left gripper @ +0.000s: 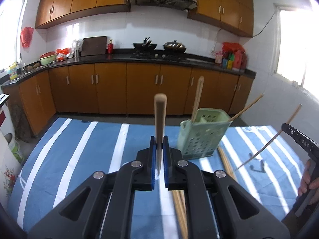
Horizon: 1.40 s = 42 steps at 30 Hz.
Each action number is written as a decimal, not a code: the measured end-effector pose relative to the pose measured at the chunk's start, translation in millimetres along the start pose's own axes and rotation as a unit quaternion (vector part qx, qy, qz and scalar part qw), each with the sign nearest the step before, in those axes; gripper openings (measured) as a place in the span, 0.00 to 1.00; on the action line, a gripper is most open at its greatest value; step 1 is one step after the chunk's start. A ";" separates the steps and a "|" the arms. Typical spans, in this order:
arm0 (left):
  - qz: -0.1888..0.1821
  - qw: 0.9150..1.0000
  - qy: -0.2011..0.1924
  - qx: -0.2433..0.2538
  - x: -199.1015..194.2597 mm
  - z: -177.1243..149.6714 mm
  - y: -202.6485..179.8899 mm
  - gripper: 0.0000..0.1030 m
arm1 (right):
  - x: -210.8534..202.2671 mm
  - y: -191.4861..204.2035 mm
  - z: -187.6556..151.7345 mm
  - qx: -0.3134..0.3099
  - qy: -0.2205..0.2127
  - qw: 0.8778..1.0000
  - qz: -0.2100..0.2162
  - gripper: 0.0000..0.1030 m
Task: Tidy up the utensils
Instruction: 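Lift both held chopsticks upright and lower them into the green basket, then open both tools to release the chopsticks into the basket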
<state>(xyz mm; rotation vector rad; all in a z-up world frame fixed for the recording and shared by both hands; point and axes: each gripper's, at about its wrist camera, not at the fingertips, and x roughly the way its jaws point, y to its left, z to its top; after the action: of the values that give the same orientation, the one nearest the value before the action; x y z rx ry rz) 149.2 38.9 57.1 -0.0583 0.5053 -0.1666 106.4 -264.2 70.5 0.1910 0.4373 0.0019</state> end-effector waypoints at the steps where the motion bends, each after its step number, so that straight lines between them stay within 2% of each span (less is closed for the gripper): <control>1: -0.009 1.000 -0.007 -0.001 -6.0 5.0 -1.4 0.07 | -4.0 -0.7 4.9 0.004 -0.006 1.000 0.005 0.07; 8: -0.054 0.997 -0.057 0.015 -39.0 37.7 -23.8 0.07 | -38.3 6.8 50.5 0.031 -0.076 0.994 0.069 0.07; 11: -0.068 0.994 -0.083 0.022 -48.2 51.7 -39.8 0.07 | -44.5 16.1 63.3 0.029 -0.106 0.991 0.081 0.07; 16: -0.076 0.990 -0.116 0.009 -43.9 72.5 -57.2 0.07 | -32.7 32.0 73.6 0.026 -0.136 0.986 0.090 0.07; 22: -0.063 0.988 -0.141 -0.021 -14.3 94.0 -65.0 0.07 | -0.9 44.2 73.9 0.017 -0.149 0.985 0.080 0.07; 27: -0.060 0.989 -0.131 -0.035 17.7 94.1 -65.2 0.07 | 27.1 45.3 72.3 0.016 -0.142 0.988 0.066 0.07; 34: -0.047 0.993 -0.103 -0.020 53.4 84.3 -69.2 0.07 | 58.5 50.2 59.5 0.009 -0.100 0.993 0.060 0.08; 40: -0.046 0.995 -0.080 -0.022 65.0 76.0 -64.6 0.08 | 59.8 49.0 52.4 0.010 -0.080 0.995 0.065 0.09; 41: -0.047 0.996 -0.079 -0.024 65.6 76.1 -62.7 0.09 | 59.4 50.2 54.1 0.011 -0.080 0.995 0.064 0.10; 42: -0.048 0.995 -0.079 -0.026 64.6 76.3 -61.5 0.10 | 56.4 48.9 55.1 0.012 -0.080 0.995 0.063 0.15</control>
<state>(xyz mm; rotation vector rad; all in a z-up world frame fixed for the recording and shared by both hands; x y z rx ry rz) 233.1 -31.7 98.9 -0.1448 0.3486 -0.2403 182.6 -223.9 104.8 0.2394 0.2646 0.1051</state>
